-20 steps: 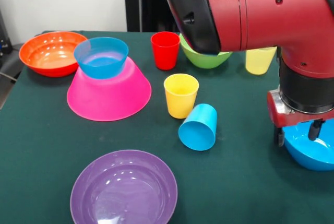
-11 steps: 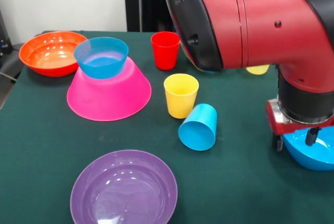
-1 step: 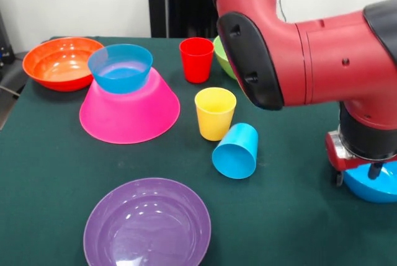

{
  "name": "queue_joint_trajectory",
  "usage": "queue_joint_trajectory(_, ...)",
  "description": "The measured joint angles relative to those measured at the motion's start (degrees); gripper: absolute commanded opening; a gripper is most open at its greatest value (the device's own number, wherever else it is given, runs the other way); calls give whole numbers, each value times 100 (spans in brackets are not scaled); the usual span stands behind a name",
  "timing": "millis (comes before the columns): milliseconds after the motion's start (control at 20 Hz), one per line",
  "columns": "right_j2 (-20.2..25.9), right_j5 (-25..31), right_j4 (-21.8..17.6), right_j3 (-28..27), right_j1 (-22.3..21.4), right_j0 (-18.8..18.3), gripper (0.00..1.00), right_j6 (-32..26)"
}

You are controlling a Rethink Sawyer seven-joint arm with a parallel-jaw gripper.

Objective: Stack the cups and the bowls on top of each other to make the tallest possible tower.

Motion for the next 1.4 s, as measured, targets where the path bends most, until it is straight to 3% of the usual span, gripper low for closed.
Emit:
queue_joint_trajectory(550,-28,0,18,-29,273,116,100,150)
queue_joint_trajectory(1250,-208,22,39,-808,733,269,100,466)
queue_joint_trajectory(1300,-224,33,48,-850,744,276,0,506)
queue_joint_trajectory(1400,-228,166,194,-967,717,293,0,537)
